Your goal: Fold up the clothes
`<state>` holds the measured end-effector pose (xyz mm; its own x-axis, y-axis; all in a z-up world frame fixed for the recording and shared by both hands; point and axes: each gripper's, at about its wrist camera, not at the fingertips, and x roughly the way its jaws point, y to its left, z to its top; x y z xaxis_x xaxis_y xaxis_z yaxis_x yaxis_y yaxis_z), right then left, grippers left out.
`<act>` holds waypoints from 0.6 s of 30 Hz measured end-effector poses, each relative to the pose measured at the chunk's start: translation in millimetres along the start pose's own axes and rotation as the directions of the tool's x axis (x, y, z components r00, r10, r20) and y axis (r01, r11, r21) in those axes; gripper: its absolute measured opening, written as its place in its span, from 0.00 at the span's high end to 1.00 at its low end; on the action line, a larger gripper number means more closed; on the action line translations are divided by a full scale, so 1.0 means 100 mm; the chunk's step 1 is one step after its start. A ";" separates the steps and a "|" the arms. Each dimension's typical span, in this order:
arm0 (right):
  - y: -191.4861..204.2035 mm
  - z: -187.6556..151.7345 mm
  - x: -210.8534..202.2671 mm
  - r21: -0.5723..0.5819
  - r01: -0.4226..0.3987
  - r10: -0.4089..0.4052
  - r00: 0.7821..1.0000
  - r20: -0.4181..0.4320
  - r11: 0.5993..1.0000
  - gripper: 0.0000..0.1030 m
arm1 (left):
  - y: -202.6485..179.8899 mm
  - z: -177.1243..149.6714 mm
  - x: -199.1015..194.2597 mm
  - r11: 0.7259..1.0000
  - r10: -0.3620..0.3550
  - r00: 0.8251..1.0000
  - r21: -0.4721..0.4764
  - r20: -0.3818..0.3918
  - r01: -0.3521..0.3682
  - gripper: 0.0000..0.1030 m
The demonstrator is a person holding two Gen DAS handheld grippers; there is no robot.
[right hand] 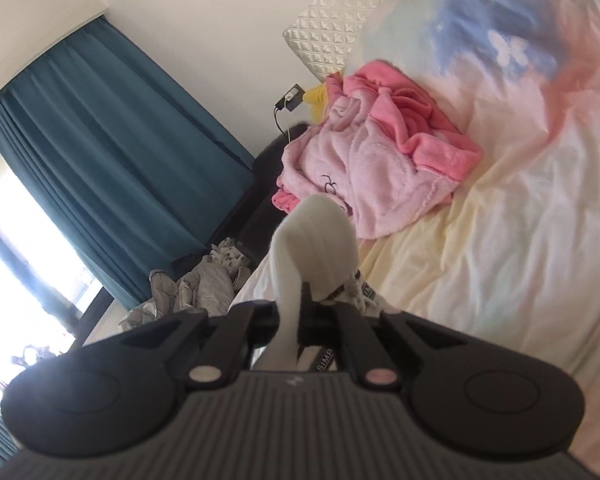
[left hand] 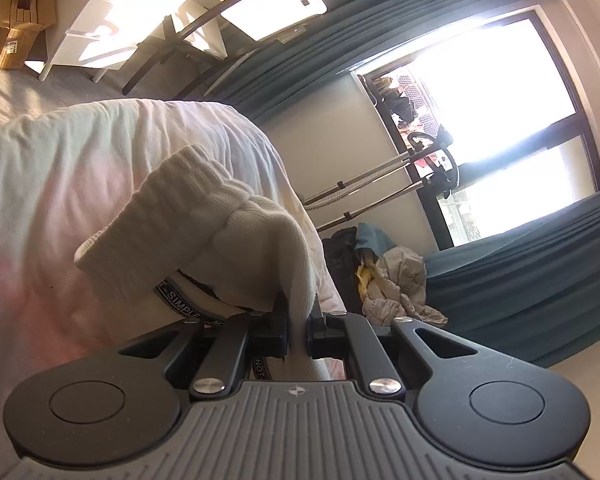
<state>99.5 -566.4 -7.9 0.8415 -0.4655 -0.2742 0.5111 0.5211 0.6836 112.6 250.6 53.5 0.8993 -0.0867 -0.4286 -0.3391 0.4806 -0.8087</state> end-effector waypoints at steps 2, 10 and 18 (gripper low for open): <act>0.23 -0.04 0.37 -0.038 -0.005 0.005 1.000 -0.013 0.999 0.97 | -0.09 0.07 0.39 0.999 0.036 0.999 0.020 0.003 -0.036 0.91; 0.86 -0.64 2.01 -0.219 0.018 -0.044 0.992 -0.115 0.976 0.97 | -0.15 0.14 1.95 0.968 0.199 0.980 0.161 -0.020 -0.193 0.90; 0.70 -1.14 2.85 -0.375 0.037 -0.129 0.966 -0.224 0.926 0.95 | -0.17 0.08 2.53 0.927 0.265 0.963 0.290 -0.056 -0.239 0.84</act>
<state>394.9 -580.8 -114.9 0.7861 -0.3568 -0.5047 0.5702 0.7339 0.3692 348.4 227.2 -38.3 0.7604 -0.0046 -0.6495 -0.4489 0.7189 -0.5307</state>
